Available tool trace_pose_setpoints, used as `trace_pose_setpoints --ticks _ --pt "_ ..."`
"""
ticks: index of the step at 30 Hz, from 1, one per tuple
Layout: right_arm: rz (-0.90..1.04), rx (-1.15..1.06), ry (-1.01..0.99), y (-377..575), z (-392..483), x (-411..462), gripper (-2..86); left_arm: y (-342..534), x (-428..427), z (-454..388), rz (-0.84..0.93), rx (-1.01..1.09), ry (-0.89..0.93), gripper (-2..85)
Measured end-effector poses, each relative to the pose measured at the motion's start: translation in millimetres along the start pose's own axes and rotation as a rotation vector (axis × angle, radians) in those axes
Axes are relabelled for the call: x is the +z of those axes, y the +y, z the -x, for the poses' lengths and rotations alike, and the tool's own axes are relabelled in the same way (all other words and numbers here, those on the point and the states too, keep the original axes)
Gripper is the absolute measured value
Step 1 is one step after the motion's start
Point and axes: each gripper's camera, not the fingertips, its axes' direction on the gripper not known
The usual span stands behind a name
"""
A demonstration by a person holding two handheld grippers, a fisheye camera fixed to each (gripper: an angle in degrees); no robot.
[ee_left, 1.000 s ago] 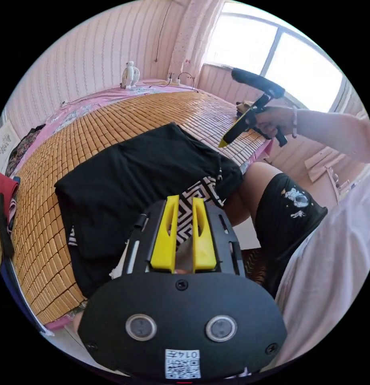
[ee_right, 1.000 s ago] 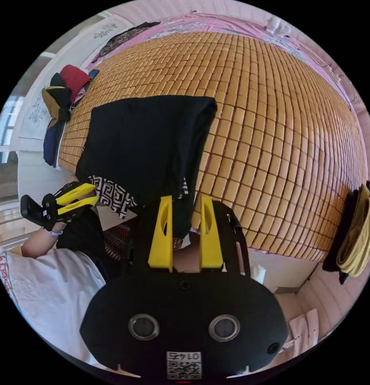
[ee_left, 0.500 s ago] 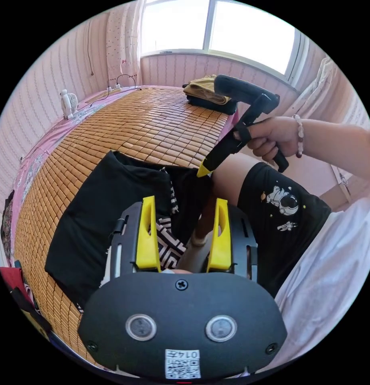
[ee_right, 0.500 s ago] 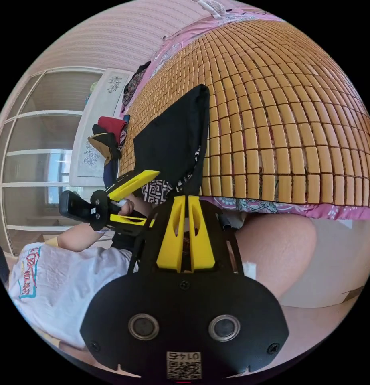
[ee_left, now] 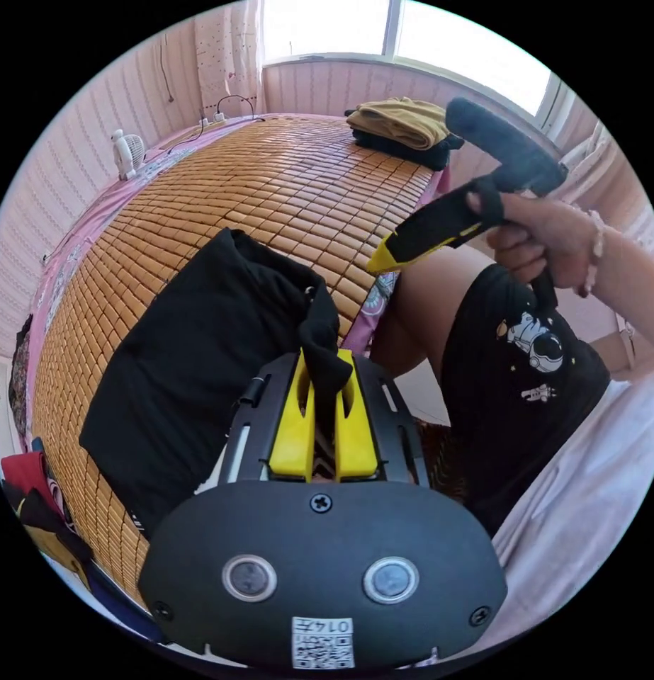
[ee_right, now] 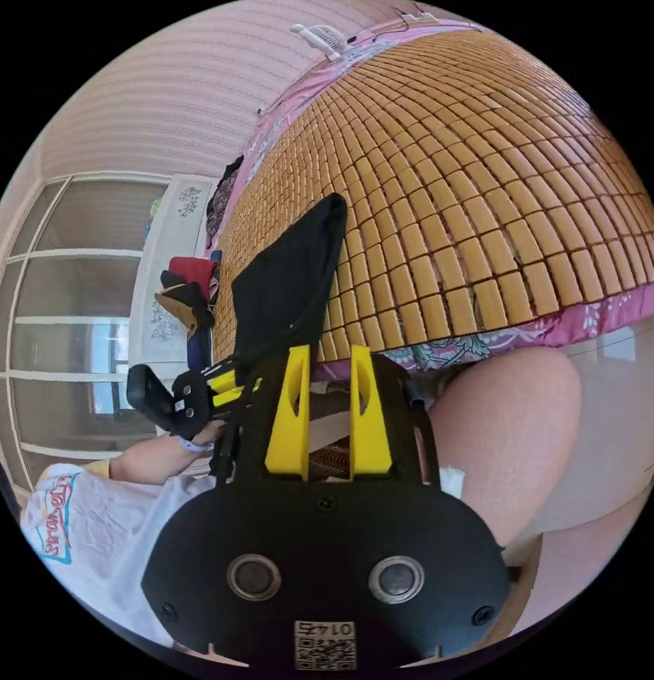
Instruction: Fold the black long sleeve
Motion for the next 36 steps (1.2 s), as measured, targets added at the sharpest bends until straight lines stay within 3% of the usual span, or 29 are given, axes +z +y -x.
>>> trace_pose_setpoints --ticks 2,6,11,14,21,24,28,36 --pt "-0.026 0.049 -0.113 -3.6 -15.2 8.4 12.0 9.1 -10.7 -8.1 -0.009 0.031 -0.002 2.2" --pt "-0.088 0.088 -0.15 -8.2 -22.5 24.1 13.3 32.8 -41.0 -21.1 -0.061 0.057 -0.012 1.6" --pt "-0.223 0.193 -0.259 -9.5 -37.2 26.4 4.0 49.4 -63.1 -16.0 -0.109 0.006 0.007 1.0" --pt "-0.343 0.19 -0.388 2.9 -41.3 7.5 2.7 45.3 -68.5 -10.2 -0.152 -0.014 -0.018 0.7" --pt "-0.531 0.035 -0.248 44.7 -25.2 -91.0 2.2 -6.8 -91.1 -11.8 -0.346 0.047 0.043 0.7" --pt "-0.509 -0.036 -0.155 44.7 2.1 -106.4 2.6 -16.6 -97.6 -4.0 -0.387 -0.012 0.09 1.2" --pt "-0.339 -0.176 -0.106 9.0 62.4 -64.3 4.9 -0.7 -108.1 25.8 -0.415 -0.192 0.118 3.0" --pt "-0.099 -0.411 0.128 -42.5 128.9 67.5 11.0 72.5 -85.1 121.9 -0.22 -0.721 0.077 6.9"
